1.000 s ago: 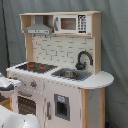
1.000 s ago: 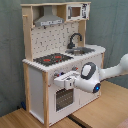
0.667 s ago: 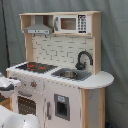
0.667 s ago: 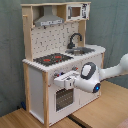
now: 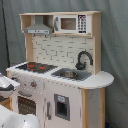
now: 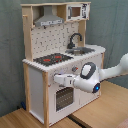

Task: Play with the kitchen

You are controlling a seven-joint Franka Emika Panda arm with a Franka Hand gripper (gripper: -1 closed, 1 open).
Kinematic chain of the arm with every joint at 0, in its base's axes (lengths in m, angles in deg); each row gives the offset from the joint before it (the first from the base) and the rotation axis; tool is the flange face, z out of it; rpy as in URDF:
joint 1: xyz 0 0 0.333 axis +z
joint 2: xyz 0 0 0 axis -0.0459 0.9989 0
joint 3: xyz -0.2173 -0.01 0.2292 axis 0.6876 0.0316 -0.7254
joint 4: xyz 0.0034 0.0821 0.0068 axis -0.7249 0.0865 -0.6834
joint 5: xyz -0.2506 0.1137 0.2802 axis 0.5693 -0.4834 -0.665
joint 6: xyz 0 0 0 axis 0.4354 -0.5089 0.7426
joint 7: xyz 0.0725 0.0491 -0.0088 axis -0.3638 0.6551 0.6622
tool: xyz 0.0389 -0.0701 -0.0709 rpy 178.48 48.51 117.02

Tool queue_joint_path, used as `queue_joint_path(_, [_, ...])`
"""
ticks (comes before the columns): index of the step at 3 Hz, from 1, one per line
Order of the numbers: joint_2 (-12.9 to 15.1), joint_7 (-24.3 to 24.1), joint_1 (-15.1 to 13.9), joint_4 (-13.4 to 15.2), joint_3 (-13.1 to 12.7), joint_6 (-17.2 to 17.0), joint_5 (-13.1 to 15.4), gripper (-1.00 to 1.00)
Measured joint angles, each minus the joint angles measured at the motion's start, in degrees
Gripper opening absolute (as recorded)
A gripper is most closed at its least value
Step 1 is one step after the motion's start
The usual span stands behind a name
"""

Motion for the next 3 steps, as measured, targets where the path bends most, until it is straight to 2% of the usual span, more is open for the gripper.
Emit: queue_joint_path(3, [0.72,-19.29,0.00,0.33,0.05,0.56,-0.18,-1.00])
